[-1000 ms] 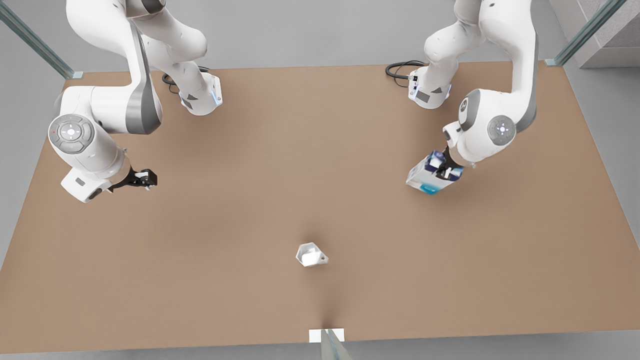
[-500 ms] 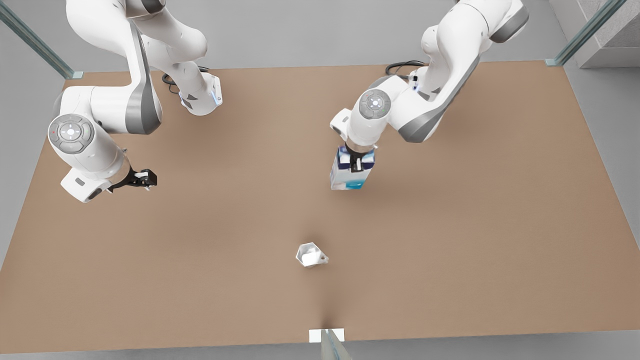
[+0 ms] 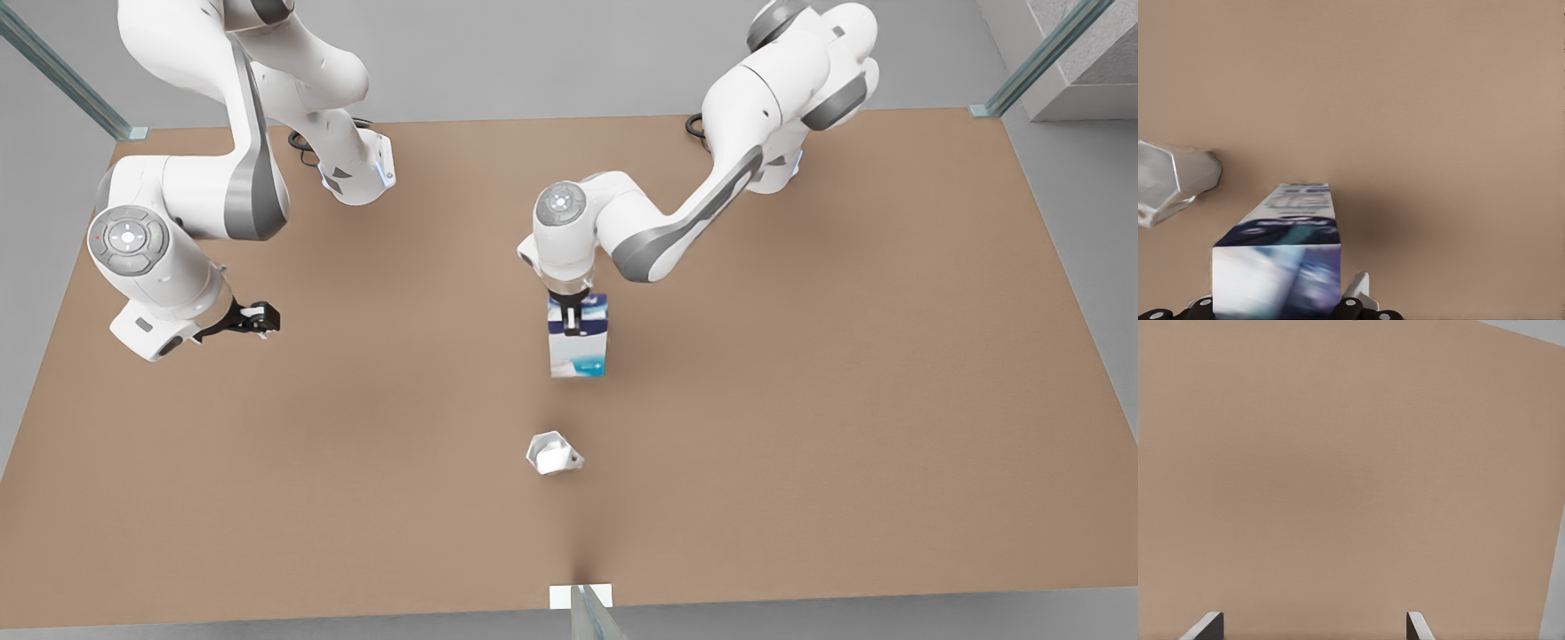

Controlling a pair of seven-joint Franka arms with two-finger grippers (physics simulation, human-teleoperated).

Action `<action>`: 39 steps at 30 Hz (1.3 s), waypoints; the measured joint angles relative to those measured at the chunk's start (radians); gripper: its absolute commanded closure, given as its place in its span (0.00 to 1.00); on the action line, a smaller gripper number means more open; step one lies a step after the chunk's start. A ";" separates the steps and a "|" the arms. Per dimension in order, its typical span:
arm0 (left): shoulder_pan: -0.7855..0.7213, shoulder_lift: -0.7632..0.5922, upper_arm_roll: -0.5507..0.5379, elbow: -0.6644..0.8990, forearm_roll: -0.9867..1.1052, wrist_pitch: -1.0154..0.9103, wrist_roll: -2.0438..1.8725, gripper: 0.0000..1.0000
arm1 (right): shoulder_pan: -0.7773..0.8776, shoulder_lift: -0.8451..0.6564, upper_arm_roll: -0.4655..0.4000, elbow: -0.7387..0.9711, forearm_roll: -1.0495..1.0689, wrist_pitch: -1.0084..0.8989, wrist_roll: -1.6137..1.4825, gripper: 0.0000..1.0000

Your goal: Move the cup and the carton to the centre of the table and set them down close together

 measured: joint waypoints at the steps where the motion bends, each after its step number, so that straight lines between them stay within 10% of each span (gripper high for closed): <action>1: -0.003 0.000 0.000 -0.011 0.002 -0.011 -0.001 0.66 | 0.000 0.000 0.000 0.000 0.000 0.000 0.000 0.00; 16: -0.055 0.082 0.002 -0.012 0.040 -0.065 -0.013 0.59 | 0.000 0.000 0.000 0.000 0.000 0.000 0.000 0.00; 18: -0.059 0.095 0.002 -0.012 0.049 -0.062 -0.016 0.33 | 0.000 0.000 0.000 0.000 0.000 0.000 0.000 0.00; 19: -0.060 0.103 0.001 -0.012 0.049 -0.060 -0.017 0.00 | 0.000 0.000 0.000 0.000 0.000 0.000 0.000 0.00; 39: -0.044 0.067 -0.006 -0.032 0.016 -0.082 -0.020 0.00 | 0.001 0.000 0.000 0.000 0.000 0.000 0.000 0.00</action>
